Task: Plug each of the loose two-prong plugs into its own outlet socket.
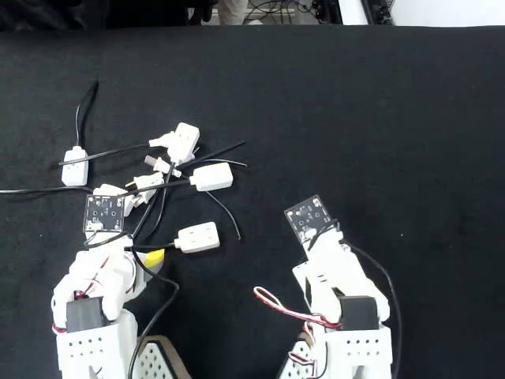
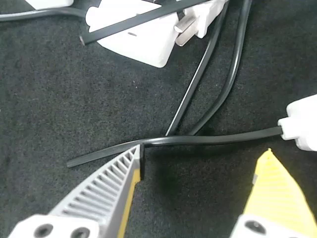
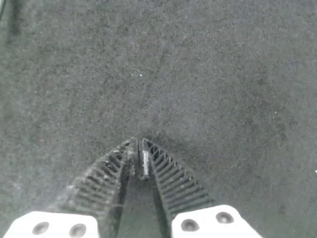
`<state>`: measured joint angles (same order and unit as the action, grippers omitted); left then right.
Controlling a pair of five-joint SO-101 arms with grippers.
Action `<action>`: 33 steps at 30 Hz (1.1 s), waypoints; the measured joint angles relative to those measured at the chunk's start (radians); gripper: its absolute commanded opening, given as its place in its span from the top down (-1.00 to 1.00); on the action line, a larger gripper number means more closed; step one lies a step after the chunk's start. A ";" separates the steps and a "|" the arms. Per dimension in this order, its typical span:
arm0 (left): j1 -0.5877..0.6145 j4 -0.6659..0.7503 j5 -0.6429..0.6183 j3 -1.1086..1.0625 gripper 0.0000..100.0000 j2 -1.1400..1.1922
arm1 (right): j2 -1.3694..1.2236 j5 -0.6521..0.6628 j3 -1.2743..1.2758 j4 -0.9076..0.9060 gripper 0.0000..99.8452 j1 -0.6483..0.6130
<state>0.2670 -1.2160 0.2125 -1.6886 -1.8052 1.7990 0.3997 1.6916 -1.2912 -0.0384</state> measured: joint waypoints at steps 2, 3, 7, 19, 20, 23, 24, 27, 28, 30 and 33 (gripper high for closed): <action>0.000 0.000 0.000 0.000 0.30 0.000 | 0.000 0.000 0.000 0.000 0.98 0.000; 0.000 0.000 0.000 0.000 0.30 0.000 | 0.000 0.000 0.000 0.000 0.98 0.000; 0.000 0.000 0.000 0.000 0.30 0.000 | 0.000 0.000 0.000 0.000 0.98 0.000; 0.000 0.000 0.000 0.000 0.30 0.000 | 0.000 0.000 0.000 0.000 0.98 0.028; 0.000 0.000 0.000 0.000 0.30 0.000 | 0.000 0.000 0.000 0.000 0.98 0.029; 0.000 0.000 0.000 0.000 0.30 0.000 | 0.000 0.000 0.000 0.000 0.98 0.032; 0.000 0.000 0.000 0.000 0.30 0.000 | 0.000 0.000 0.000 0.000 0.98 0.032; 0.000 0.000 0.000 0.000 0.30 0.000 | 0.000 0.000 0.000 0.000 0.98 0.032; 0.000 0.000 0.000 0.000 0.30 0.000 | 0.000 0.000 0.000 0.000 0.98 0.032; 0.000 0.000 0.000 0.000 0.30 0.000 | 0.000 0.000 0.000 0.000 0.98 0.032; 0.000 0.000 0.000 0.000 0.30 0.000 | 0.000 0.000 0.000 0.000 0.98 0.032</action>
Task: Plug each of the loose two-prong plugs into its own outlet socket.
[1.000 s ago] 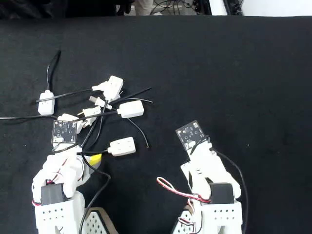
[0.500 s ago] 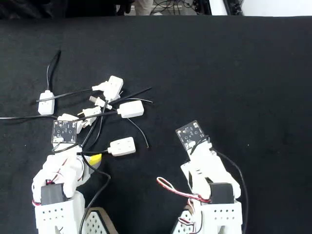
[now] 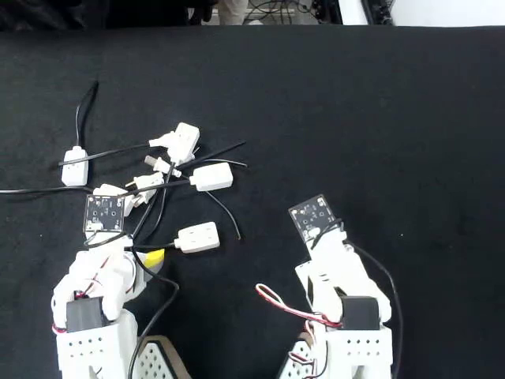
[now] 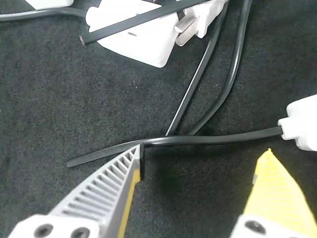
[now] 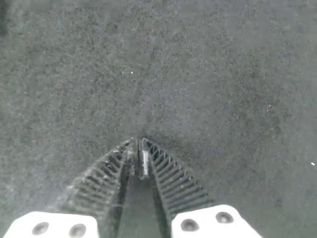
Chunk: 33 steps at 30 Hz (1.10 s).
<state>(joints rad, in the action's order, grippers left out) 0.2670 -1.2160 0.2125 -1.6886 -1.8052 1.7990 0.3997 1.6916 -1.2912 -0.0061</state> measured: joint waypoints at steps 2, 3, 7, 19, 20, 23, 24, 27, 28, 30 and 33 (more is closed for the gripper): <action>0.000 0.000 0.000 0.000 0.30 0.000 | 0.000 0.000 0.000 0.000 0.98 0.000; 0.000 0.000 0.000 0.000 0.30 0.000 | 0.000 0.000 0.000 0.000 0.98 0.000; 0.000 0.000 0.000 0.000 0.30 0.000 | 0.000 0.000 0.000 0.000 0.98 0.000; 0.000 0.000 0.000 0.000 0.29 0.000 | 0.000 0.278 0.000 0.163 0.98 0.011; 0.000 0.000 0.000 0.000 0.29 0.000 | 0.000 0.272 0.000 0.176 0.98 0.014; 0.000 0.000 0.000 0.000 0.29 0.000 | 0.000 0.270 0.000 0.206 0.97 0.017; 0.000 0.000 0.000 0.000 0.29 0.000 | 0.000 0.269 0.000 0.215 0.97 0.017; 0.000 0.000 0.000 0.000 0.30 0.000 | -0.057 0.269 -0.015 0.256 0.97 0.017; 0.000 0.000 0.000 0.000 0.30 0.000 | -0.112 0.264 -0.037 0.272 0.97 0.017; 0.000 0.000 0.000 0.000 0.30 0.000 | -0.213 0.233 -0.106 0.305 0.98 0.017; 0.000 0.000 0.000 0.000 0.30 0.000 | -0.471 0.172 -0.278 0.333 0.98 0.017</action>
<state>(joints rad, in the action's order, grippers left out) 0.2670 -1.2160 0.2125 -1.6886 -1.8052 1.3280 0.5715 1.4139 -0.9582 0.0107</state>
